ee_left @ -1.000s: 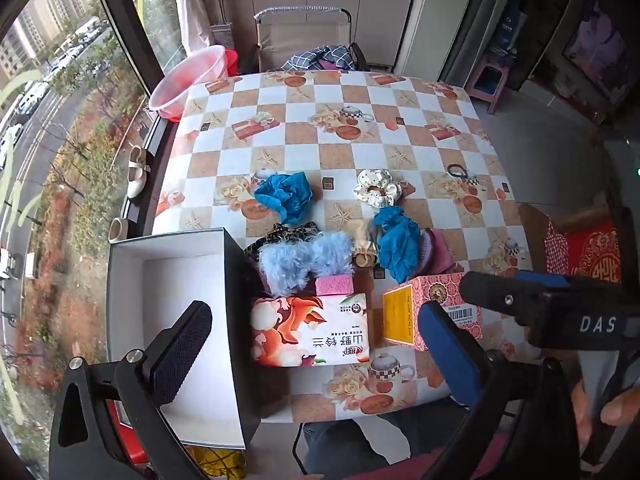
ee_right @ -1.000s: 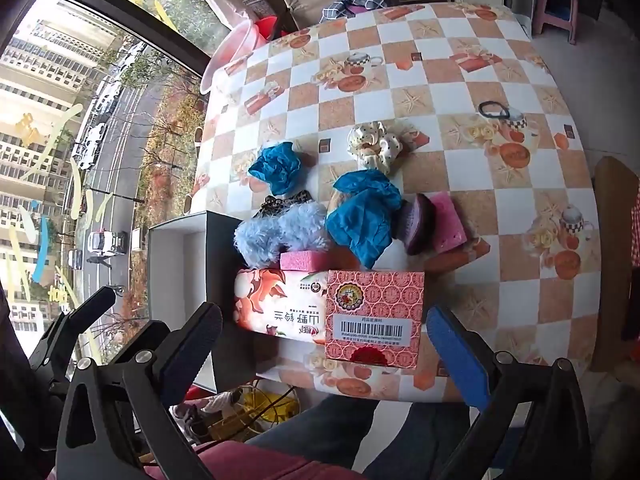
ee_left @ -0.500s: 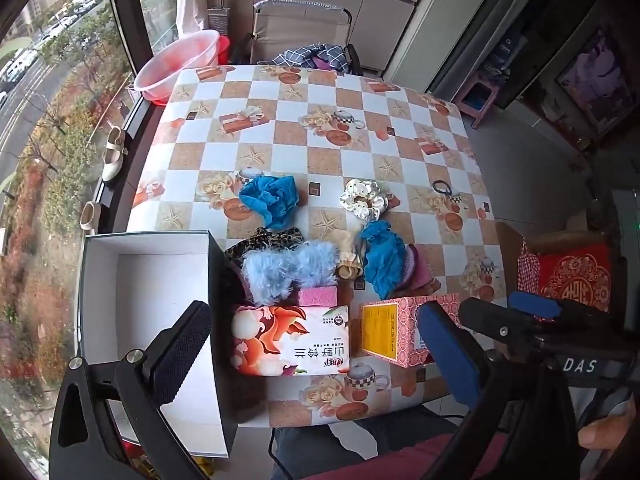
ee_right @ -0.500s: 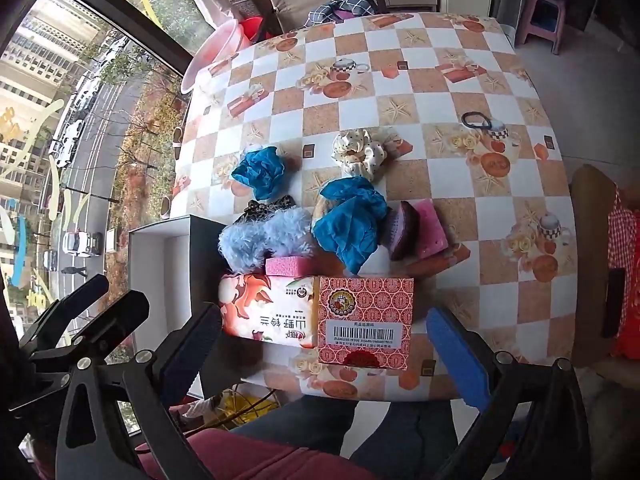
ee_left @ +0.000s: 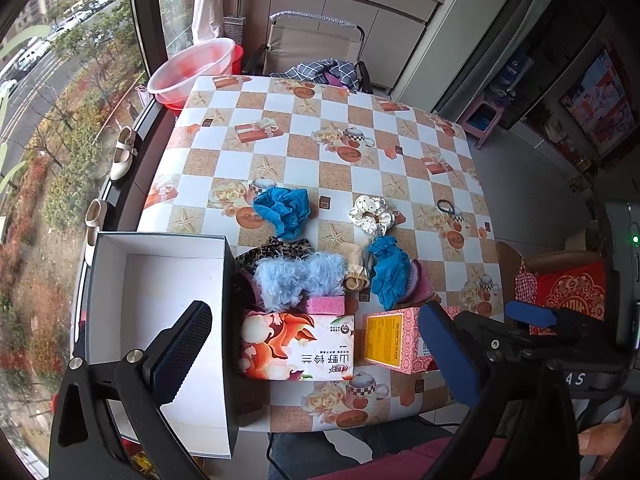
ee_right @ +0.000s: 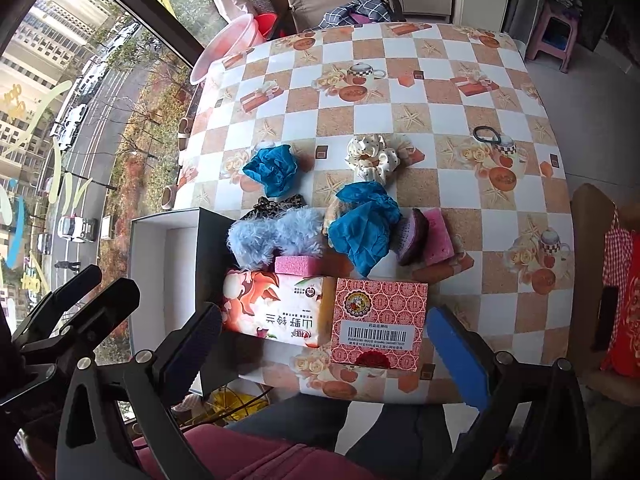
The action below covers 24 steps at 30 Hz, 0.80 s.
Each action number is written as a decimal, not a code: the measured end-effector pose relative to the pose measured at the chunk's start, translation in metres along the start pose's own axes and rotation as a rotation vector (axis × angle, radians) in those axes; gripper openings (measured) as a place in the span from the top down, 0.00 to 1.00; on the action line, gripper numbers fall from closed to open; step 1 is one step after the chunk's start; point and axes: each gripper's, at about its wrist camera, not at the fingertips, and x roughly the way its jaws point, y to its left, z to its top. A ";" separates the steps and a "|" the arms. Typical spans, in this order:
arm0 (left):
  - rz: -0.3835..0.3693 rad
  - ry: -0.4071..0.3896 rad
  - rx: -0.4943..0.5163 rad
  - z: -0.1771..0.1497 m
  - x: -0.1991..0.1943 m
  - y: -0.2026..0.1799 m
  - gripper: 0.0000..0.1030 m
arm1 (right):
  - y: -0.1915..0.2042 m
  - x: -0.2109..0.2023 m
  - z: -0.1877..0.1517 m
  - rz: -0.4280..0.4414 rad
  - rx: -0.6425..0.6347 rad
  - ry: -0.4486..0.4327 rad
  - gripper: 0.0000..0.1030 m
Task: Organize soft objects
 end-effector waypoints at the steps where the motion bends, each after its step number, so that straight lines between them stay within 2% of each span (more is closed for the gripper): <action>1: -0.002 0.000 -0.004 0.000 0.000 0.001 0.00 | 0.000 0.000 0.000 -0.001 0.001 -0.001 0.00; 24: -0.089 0.033 -0.039 0.011 0.017 0.019 0.00 | 0.000 0.003 0.004 -0.051 0.032 0.023 0.00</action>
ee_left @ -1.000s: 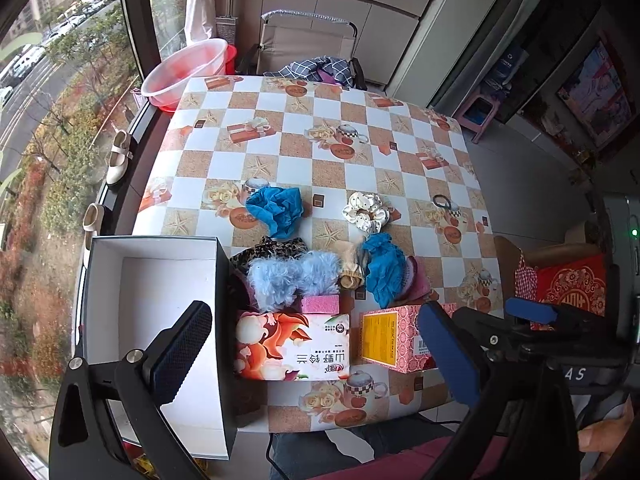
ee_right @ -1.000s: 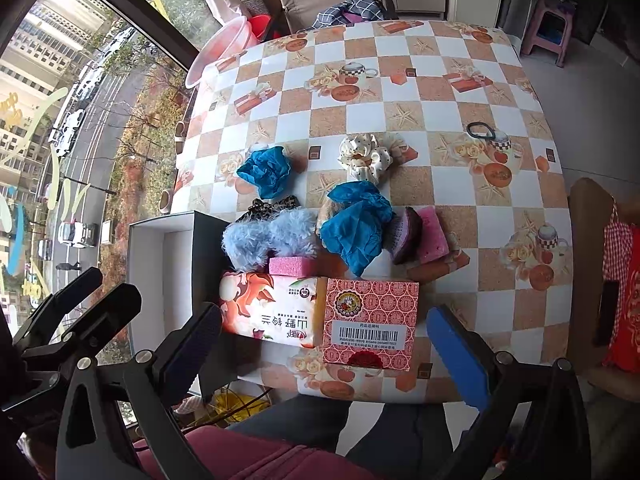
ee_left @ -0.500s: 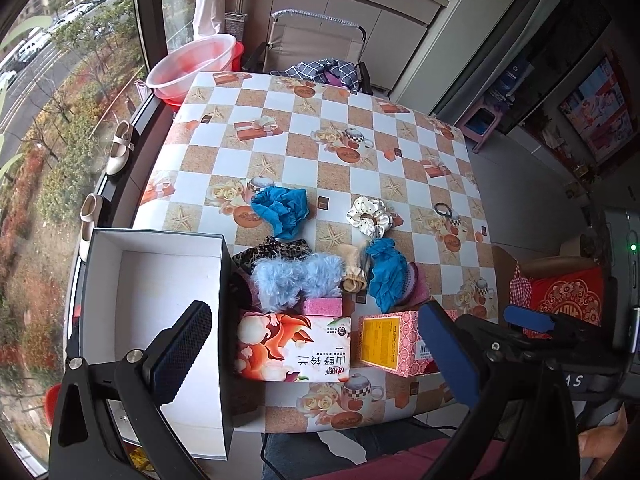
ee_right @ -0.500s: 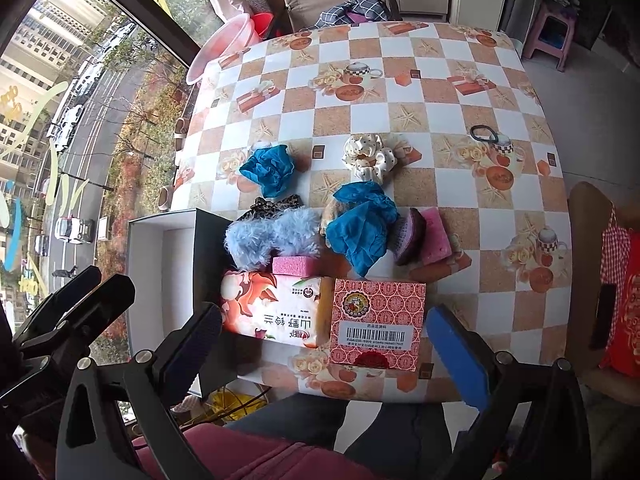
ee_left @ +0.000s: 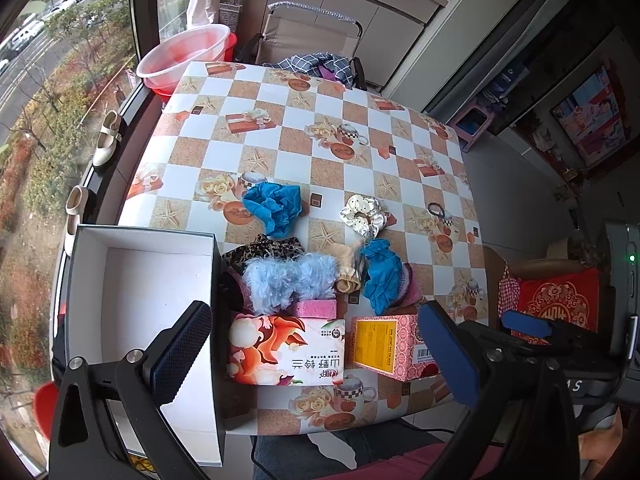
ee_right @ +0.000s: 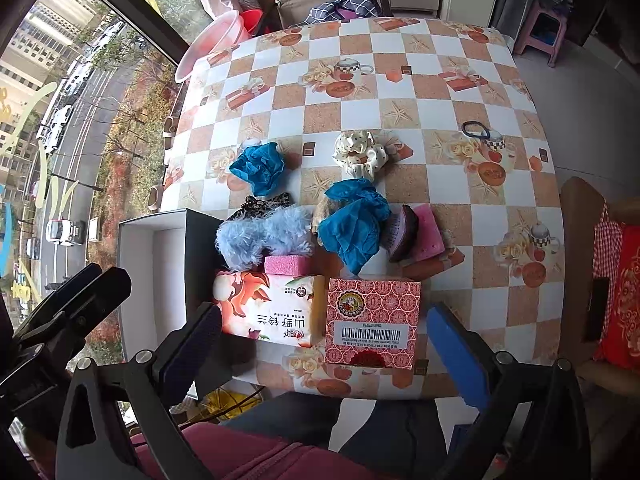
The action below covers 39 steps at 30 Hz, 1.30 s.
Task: Organize soft objects
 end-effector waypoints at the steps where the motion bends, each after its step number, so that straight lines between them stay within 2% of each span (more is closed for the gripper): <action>1: -0.001 0.003 0.004 0.002 0.002 0.001 0.00 | -0.001 0.000 0.000 -0.004 0.006 -0.001 0.00; 9: 0.025 0.077 0.001 0.018 0.033 0.018 0.00 | -0.014 0.016 0.002 -0.027 0.076 0.031 0.00; 13: 0.085 0.113 0.031 0.031 0.054 0.021 0.00 | -0.031 0.019 0.009 -0.015 0.122 0.025 0.00; 16: 0.086 0.154 0.022 0.043 0.072 0.022 0.00 | -0.049 0.021 0.021 -0.016 0.144 0.024 0.00; 23: 0.163 0.151 0.026 0.072 0.099 0.013 0.00 | -0.095 0.047 0.051 -0.035 0.180 0.057 0.00; 31: 0.246 0.190 0.034 0.100 0.152 0.008 0.00 | -0.121 0.097 0.081 -0.049 0.152 0.141 0.00; 39: 0.347 0.238 0.013 0.119 0.217 0.015 0.00 | -0.093 0.149 0.132 -0.032 -0.002 0.180 0.00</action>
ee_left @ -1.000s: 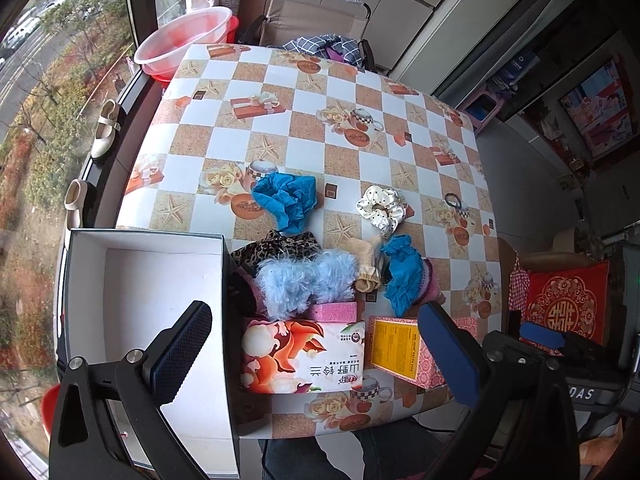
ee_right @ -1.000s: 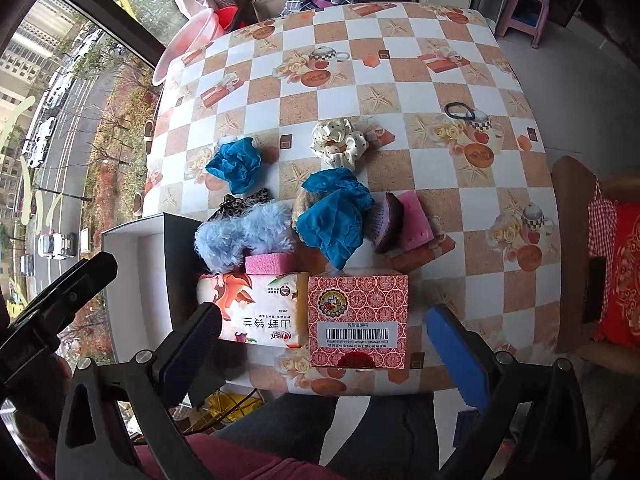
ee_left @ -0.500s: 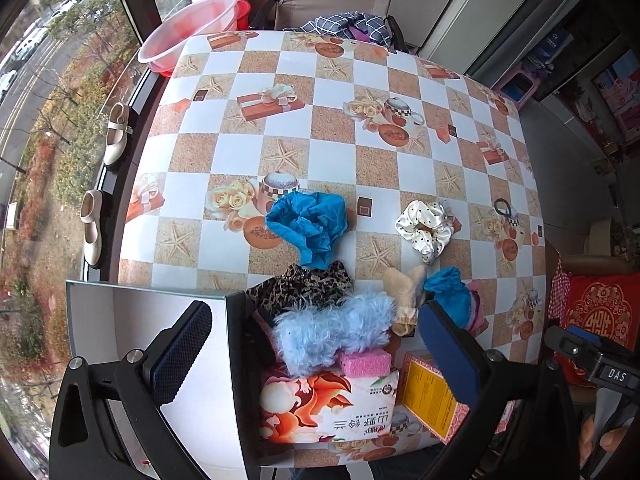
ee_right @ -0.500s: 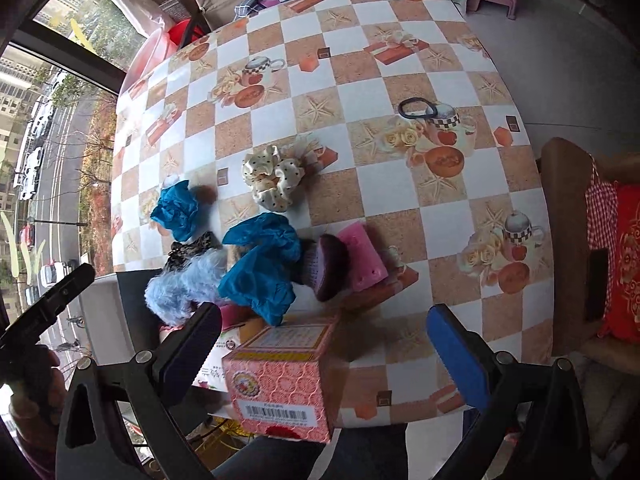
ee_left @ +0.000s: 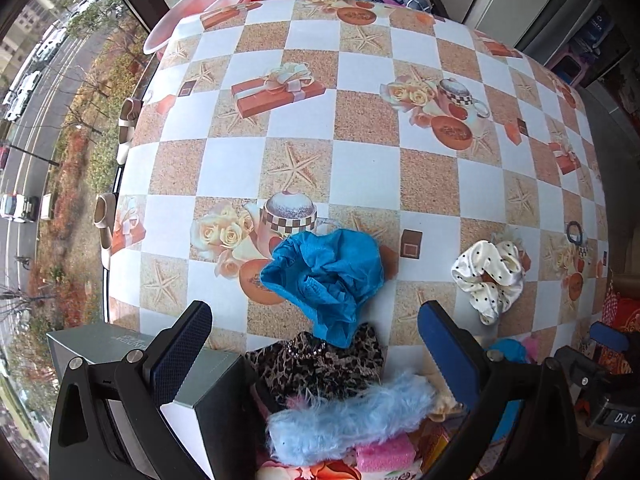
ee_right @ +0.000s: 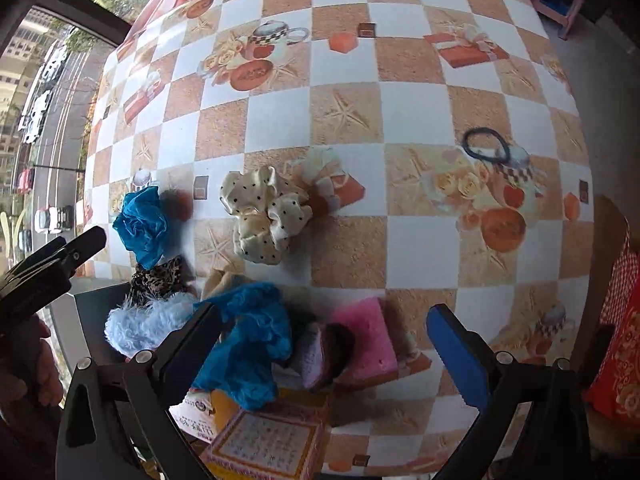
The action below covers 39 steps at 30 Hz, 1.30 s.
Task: Organize soft objects
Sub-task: 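Grasp the blue cloth with the left gripper while the right gripper grasps the polka-dot scrunchie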
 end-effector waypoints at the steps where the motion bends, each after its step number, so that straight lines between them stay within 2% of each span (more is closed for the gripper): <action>1: 0.006 0.009 -0.007 0.003 0.007 0.000 0.00 | 0.006 0.006 0.006 -0.004 -0.027 0.003 0.00; 9: 0.061 0.079 -0.024 0.016 0.057 -0.002 0.00 | 0.034 0.053 0.036 -0.029 -0.159 0.051 0.00; 14: 0.061 0.129 -0.019 0.018 0.079 -0.005 0.01 | 0.049 0.075 0.048 -0.054 -0.224 0.048 0.00; 17: 0.060 0.170 0.000 0.018 0.091 -0.010 0.07 | 0.058 0.087 0.050 -0.061 -0.260 0.059 0.00; 18: 0.058 0.180 0.003 0.018 0.095 -0.012 0.12 | 0.062 0.090 0.051 -0.064 -0.270 0.058 0.00; 20: 0.024 0.181 -0.007 0.019 0.097 -0.013 0.19 | 0.066 0.093 0.050 -0.087 -0.291 0.056 0.01; 21: 0.000 0.179 -0.016 0.020 0.097 -0.013 0.26 | 0.067 0.094 0.049 -0.096 -0.299 0.053 0.09; 22: -0.032 0.176 -0.022 0.020 0.096 -0.014 0.39 | 0.068 0.094 0.048 -0.093 -0.305 0.053 0.23; 23: -0.047 0.169 -0.022 0.021 0.094 -0.015 0.44 | 0.068 0.094 0.047 -0.091 -0.309 0.056 0.29; 24: -0.043 0.158 -0.005 0.022 0.091 -0.017 0.60 | 0.068 0.093 0.046 -0.106 -0.318 0.047 0.38; 25: -0.039 0.151 0.015 0.023 0.089 -0.021 0.68 | 0.068 0.091 0.045 -0.106 -0.328 0.038 0.44; 26: -0.032 0.144 0.027 0.026 0.087 -0.024 0.69 | 0.068 0.089 0.045 -0.094 -0.330 0.033 0.56; 27: -0.032 0.132 0.032 0.026 0.085 -0.025 0.72 | 0.066 0.088 0.044 -0.070 -0.318 0.033 0.62; 30: -0.050 0.088 0.023 0.024 0.073 -0.026 0.73 | 0.058 0.076 0.041 -0.033 -0.278 0.000 0.62; 39: -0.032 -0.032 0.063 0.009 0.008 -0.032 0.73 | 0.034 0.029 0.028 0.043 -0.237 -0.071 0.62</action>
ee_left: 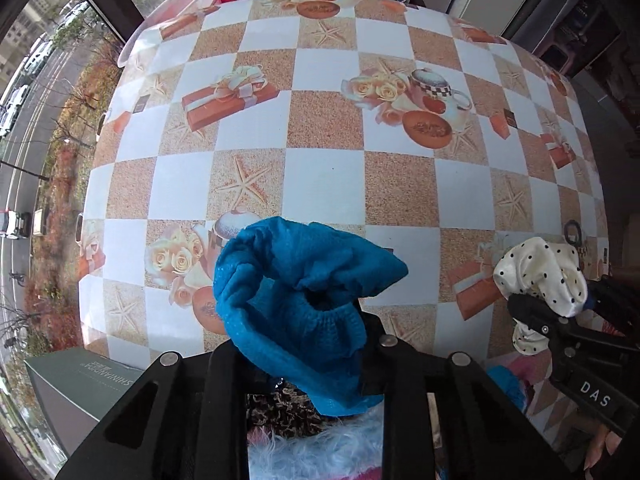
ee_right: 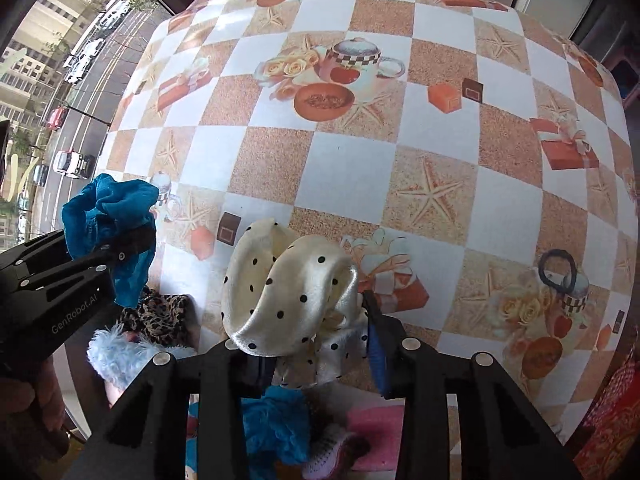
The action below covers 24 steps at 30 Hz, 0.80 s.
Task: Organize soft objects
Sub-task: 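Grasp the blue cloth with the left gripper while the right gripper grasps the polka-dot scrunchie, then carry the blue cloth and polka-dot scrunchie with both grippers over the white box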
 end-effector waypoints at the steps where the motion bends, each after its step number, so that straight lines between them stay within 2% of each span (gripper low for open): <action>1: 0.001 -0.010 0.006 -0.002 -0.008 -0.003 0.73 | 0.002 -0.005 -0.005 0.005 -0.002 -0.007 0.62; 10: -0.005 -0.071 0.001 -0.032 -0.059 -0.017 0.73 | 0.001 -0.059 -0.020 0.040 -0.056 -0.037 0.62; 18: 0.021 -0.128 -0.011 -0.064 -0.104 -0.035 0.73 | 0.009 -0.085 -0.034 0.053 -0.123 -0.044 0.62; 24: 0.013 -0.124 -0.043 -0.089 -0.121 -0.045 0.73 | 0.011 -0.107 -0.051 0.076 -0.155 -0.051 0.62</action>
